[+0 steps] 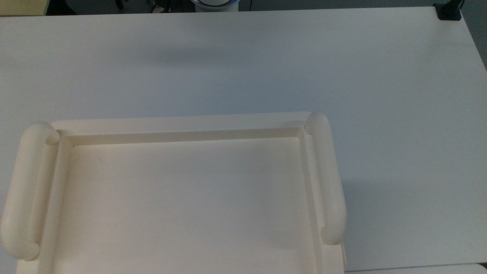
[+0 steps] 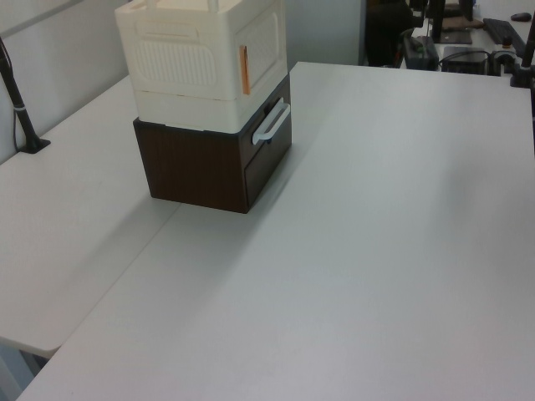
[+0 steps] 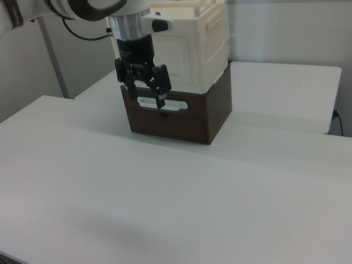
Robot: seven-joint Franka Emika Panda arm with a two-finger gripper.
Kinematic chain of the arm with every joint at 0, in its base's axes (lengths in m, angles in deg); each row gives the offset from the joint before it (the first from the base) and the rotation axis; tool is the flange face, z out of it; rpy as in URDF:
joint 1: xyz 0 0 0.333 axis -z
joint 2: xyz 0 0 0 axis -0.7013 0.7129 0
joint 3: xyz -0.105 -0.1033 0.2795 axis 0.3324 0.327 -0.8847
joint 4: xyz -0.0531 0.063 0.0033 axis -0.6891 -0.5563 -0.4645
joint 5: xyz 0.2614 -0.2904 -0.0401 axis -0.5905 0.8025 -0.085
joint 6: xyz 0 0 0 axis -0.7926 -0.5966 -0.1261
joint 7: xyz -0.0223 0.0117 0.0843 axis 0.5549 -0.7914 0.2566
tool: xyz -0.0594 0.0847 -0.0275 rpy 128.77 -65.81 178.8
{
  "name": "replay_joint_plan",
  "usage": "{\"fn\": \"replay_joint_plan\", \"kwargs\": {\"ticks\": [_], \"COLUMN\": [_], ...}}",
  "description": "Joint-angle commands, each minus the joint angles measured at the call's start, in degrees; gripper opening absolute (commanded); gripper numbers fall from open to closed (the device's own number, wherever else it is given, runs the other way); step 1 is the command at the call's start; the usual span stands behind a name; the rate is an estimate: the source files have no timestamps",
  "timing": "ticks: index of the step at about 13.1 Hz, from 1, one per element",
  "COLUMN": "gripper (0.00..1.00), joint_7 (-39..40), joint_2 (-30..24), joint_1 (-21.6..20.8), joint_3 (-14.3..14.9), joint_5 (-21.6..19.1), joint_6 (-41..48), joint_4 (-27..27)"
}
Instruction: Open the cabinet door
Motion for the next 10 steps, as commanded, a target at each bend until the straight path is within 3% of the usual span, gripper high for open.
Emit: {"fn": "replay_joint_plan", "kwargs": {"ticks": [1, 10], "gripper": [1.0, 1.0], "joint_7": [0.92, 1.44], "joint_2": [-1.03, -1.56], "joint_1": [-0.22, -0.05], "joint_3": [0.43, 0.7], "joint_5": [0.5, 0.33], "joint_6": [1.53, 1.54], "joint_4": [-0.53, -0.53]}}
